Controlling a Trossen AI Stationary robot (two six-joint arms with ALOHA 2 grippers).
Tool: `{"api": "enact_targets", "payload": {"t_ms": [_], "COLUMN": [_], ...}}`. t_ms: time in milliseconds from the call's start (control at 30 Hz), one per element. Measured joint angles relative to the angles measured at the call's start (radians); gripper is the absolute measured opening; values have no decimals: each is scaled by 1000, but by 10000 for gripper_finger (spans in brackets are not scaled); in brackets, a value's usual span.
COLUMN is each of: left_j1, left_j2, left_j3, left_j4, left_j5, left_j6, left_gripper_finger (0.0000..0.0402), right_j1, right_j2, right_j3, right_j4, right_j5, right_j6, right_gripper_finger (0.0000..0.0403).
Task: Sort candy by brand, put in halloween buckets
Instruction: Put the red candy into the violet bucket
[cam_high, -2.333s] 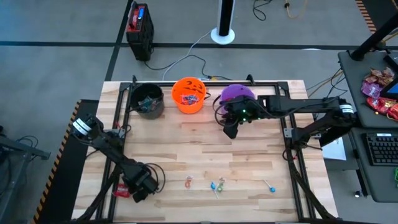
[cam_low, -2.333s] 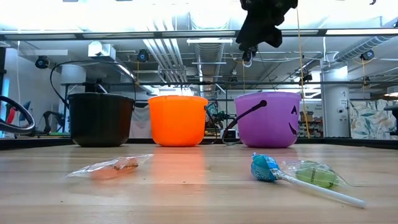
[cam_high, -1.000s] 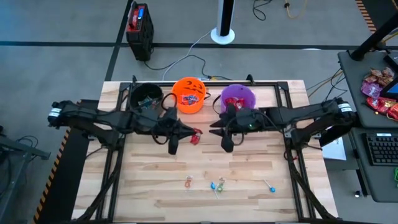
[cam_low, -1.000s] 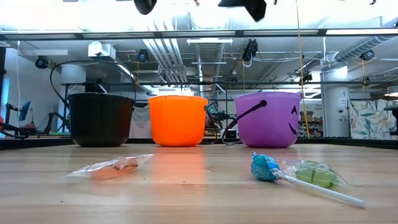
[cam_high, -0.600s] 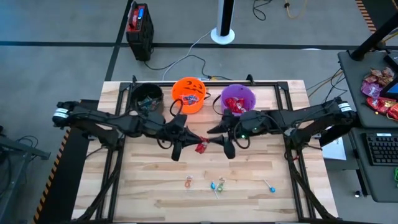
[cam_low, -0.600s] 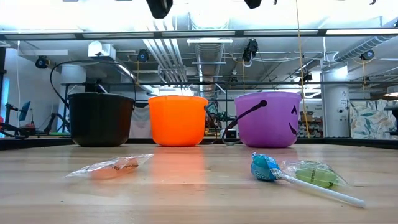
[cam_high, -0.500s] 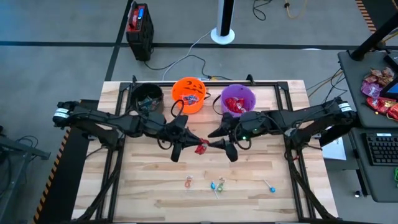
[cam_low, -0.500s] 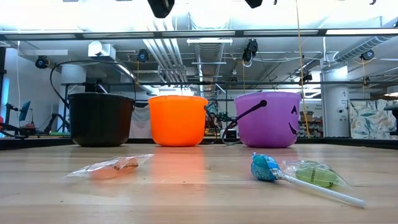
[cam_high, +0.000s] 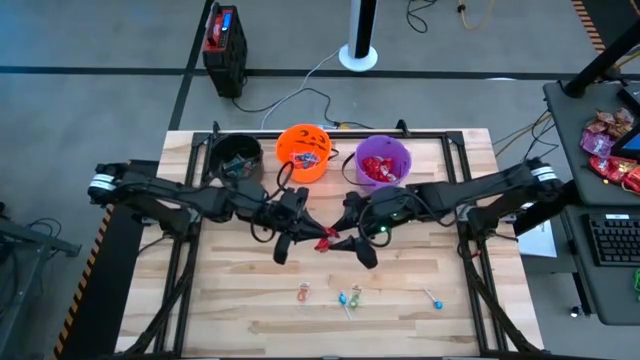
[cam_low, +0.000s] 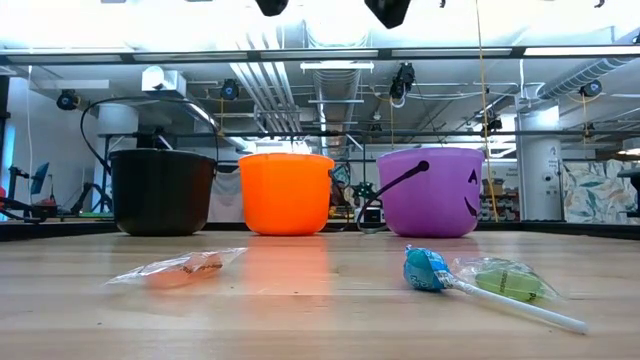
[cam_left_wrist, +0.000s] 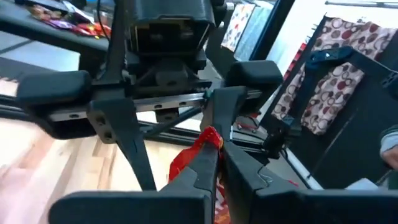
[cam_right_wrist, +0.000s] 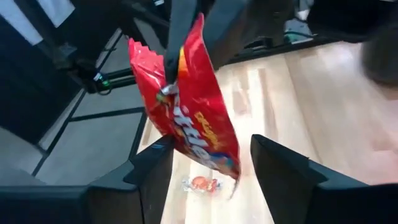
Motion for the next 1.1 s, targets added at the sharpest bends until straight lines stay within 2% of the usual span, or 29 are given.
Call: {"api": "enact_targets", "payload": {"t_ms": [167,333,400,500,633,867,967,1100], "left_j1": [-9,-11,-4,10,14,39,54,55], "left_j2": [15,13,7,6,2,-2,-2,-9], "left_j3": [0,0,0,1,1,0,0,0], "left_j4": [4,-1,-32,-77,-114,-171,-208,-342], "left_j5": [20,15,-18,-31,-34,-38,-41,-30], "left_j6": [-18,-29,-61,-102,-159,-120,-148,-274], "left_gripper_finger": [0,0,0,7,44,108,118,121], "right_j1": [0,0,0,-7,-28,-117,-183,-286], "right_j2": [13,2,-5,-12,-28,-29,-29,-29], "right_j3": [0,0,0,0,5,99,140,182], "right_j4": [-1,-10,-13,-31,-97,-385,-560,-761], "right_j5": [-19,-55,-56,-55,-57,-48,28,210], "right_j6": [-7,-29,-43,-39,-10,-18,-23,-31], "right_gripper_finger": [155,58,32,30,30,28,28,28]}}
